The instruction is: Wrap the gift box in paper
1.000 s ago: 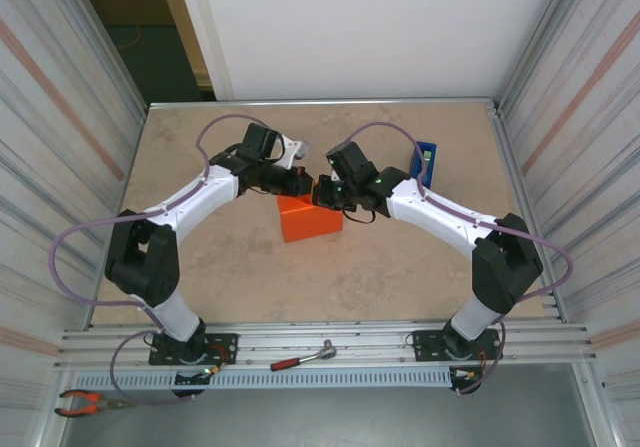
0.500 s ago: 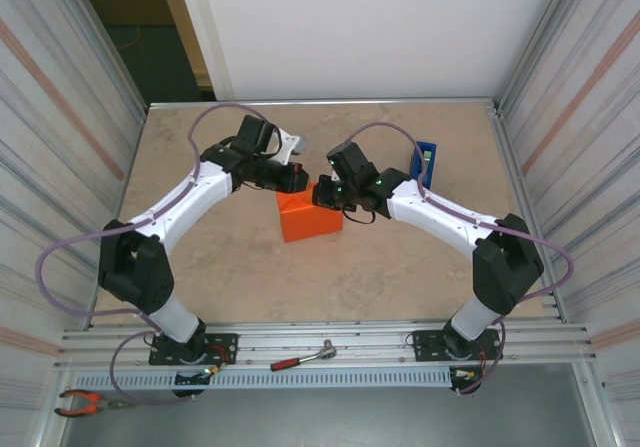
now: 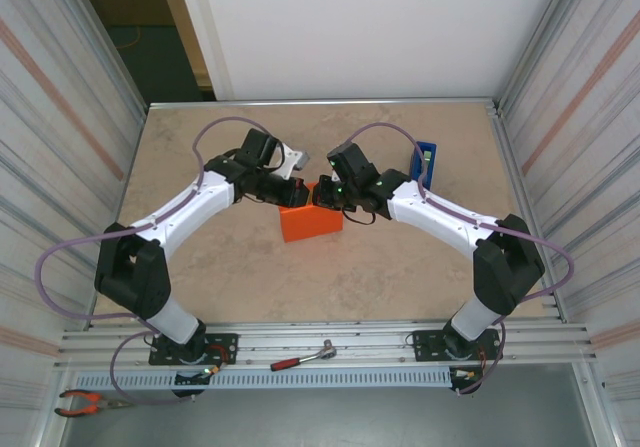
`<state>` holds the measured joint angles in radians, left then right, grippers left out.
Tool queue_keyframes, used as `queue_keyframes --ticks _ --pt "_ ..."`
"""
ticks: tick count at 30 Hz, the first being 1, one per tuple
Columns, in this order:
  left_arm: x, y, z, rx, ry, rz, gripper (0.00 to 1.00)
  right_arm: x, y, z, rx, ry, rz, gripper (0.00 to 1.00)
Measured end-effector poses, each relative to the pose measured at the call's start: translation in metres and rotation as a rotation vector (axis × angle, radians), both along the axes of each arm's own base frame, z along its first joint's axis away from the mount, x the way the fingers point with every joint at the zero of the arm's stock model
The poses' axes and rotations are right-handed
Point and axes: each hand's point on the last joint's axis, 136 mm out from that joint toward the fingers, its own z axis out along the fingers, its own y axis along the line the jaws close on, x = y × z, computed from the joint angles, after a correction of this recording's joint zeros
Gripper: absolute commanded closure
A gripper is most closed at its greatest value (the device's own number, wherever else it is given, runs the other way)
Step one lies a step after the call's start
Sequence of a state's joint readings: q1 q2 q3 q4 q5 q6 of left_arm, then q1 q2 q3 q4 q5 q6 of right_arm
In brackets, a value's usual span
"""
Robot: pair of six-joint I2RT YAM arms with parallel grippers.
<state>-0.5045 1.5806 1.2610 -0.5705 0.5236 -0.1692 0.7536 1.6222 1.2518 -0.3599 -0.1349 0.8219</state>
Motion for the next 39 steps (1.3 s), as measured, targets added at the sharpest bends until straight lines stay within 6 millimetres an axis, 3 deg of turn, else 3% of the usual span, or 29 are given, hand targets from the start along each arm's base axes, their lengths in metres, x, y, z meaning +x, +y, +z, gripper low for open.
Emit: queue_keyframes --ticks 5,18,39 --pt "0.0002 -0.001 -0.001 -0.01 -0.007 -0.004 1.0 -0.0001 -0.0001 0.0005 0.002 -0.002 0.0 1.0" --pt "-0.0023 -0.0007 -0.0017 -0.017 -0.027 -0.012 1.0 -0.0045 0.0002 0.0035 0.064 0.032 0.005 0.85" --pt "-0.0044 0.0018 -0.0024 -0.014 -0.033 -0.017 1.0 -0.0079 -0.0003 0.0067 0.079 0.066 0.035 0.77"
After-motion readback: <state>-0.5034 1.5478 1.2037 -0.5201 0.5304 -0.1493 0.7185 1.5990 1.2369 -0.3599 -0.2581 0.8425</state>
